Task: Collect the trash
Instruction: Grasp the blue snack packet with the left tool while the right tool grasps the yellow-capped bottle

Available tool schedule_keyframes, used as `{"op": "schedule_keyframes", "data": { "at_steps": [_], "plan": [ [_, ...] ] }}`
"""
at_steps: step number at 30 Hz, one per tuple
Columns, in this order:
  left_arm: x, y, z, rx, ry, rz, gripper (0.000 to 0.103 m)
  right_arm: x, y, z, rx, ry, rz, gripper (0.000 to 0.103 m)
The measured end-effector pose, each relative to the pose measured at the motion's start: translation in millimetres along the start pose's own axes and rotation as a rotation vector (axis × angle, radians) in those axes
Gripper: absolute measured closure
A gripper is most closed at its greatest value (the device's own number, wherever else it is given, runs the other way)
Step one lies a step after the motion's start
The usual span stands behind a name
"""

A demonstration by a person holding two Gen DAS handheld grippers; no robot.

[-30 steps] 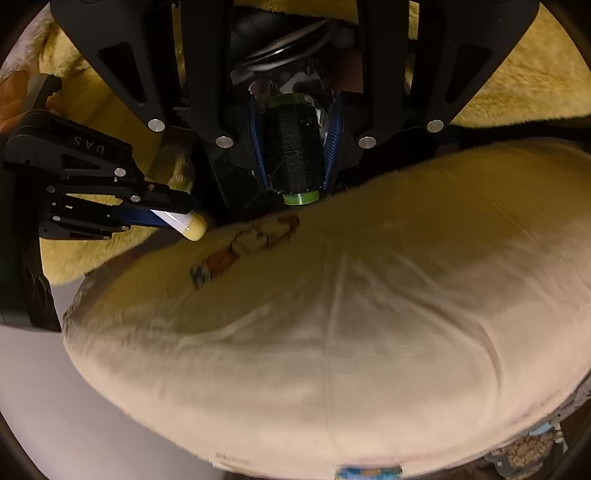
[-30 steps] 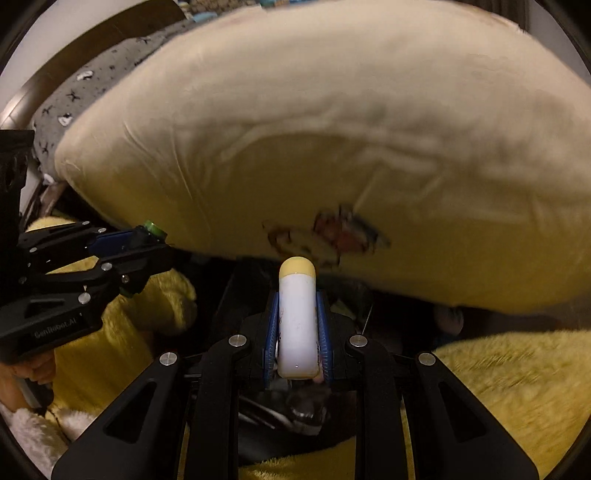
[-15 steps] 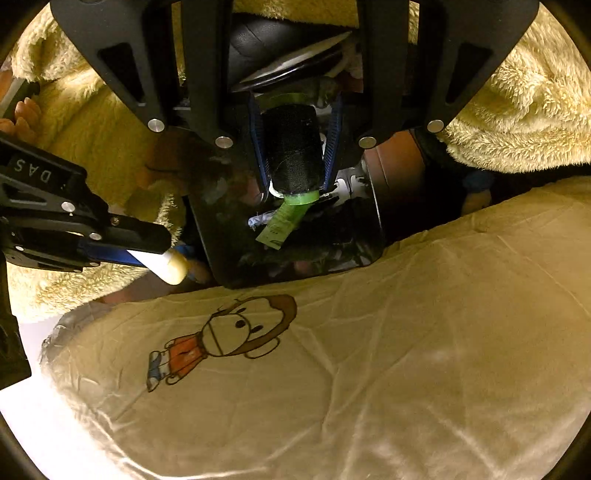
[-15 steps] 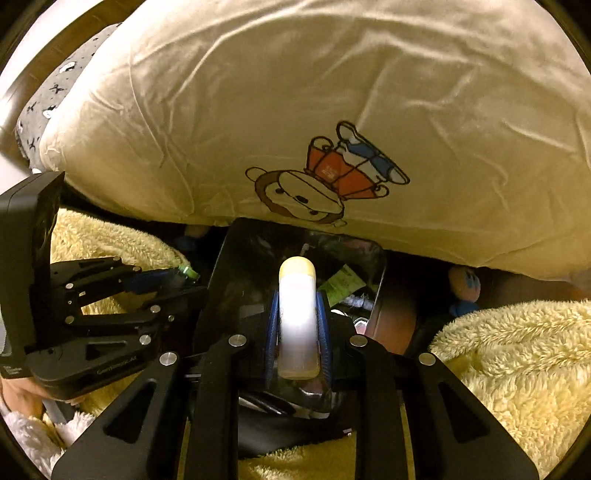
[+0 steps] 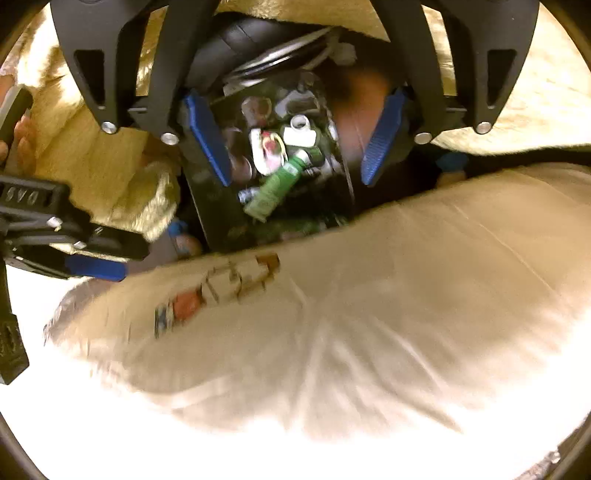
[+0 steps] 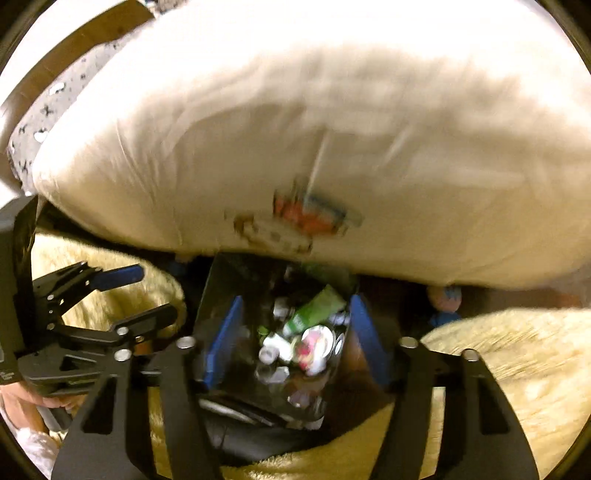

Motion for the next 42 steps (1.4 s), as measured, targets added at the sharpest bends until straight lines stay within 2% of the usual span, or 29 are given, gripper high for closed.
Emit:
{"op": "schedule_keyframes", "data": {
  "at_steps": [3,6,10,16,19,22,27,33,37,40,41,42],
  "plan": [
    [16.1,0.8,28.7,0.011,-0.071,-0.008,0.024,22.2,-8.5,33.5,0.001,-0.106,-0.017,0.018],
    [39.6,3.1,61.3,0.016,-0.151,-0.002,0.021,47.4,-15.6,63.0,-0.013,-0.202,-0.022,0.011],
    [75.9,8.7,90.8,0.060,-0.224,-0.015,0.020,86.3,-23.9,80.7,-0.047,-0.274,-0.017,0.010],
    [129.3,19.4,100.6,0.094,-0.262,-0.028,0.018,160.1,-26.6,66.3,-0.061,-0.275,-0.025,0.009],
    [159.6,30.6,94.5,0.121,-0.269,-0.022,0.016,195.1,-15.3,53.3,-0.123,-0.273,0.000,0.009],
    [192.4,41.5,90.2,0.155,-0.290,-0.022,0.013,245.5,-3.3,34.6,-0.116,-0.267,-0.008,0.011],
    [239.7,55.2,79.7,0.179,-0.315,-0.033,0.011,308.3,9.8,13.8,-0.069,-0.268,-0.045,0.021],
    [269.0,68.4,67.8,0.168,-0.313,-0.017,0.010,369.6,23.8,-20.1,-0.053,-0.224,-0.090,0.031],
    [281.9,68.4,61.8,0.163,-0.306,-0.035,0.008,385.2,28.4,-53.7,-0.069,-0.143,-0.098,0.040],
    [290.9,64.9,56.2,0.156,-0.298,-0.050,0.008,386.2,30.0,-66.6,-0.083,-0.121,-0.081,0.054],
    [294.2,63.6,54.0,0.155,-0.295,-0.053,0.008,386.3,30.3,-66.8,-0.090,-0.131,-0.071,0.065],
    [297.4,63.4,52.1,0.152,-0.292,-0.054,0.008,386.2,30.9,-66.4,-0.089,-0.136,-0.065,0.065]
  ]
}}
Point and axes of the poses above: each gripper's, at about its wrist camera, not at the fingertips, and z roughly against the way its jaws point, y to its left, x to its top, the point moved 3 cm from there along -z, roughly the way its jaws point, and after that the axes turned 14 degrees about -x, right-handed, at the moved point
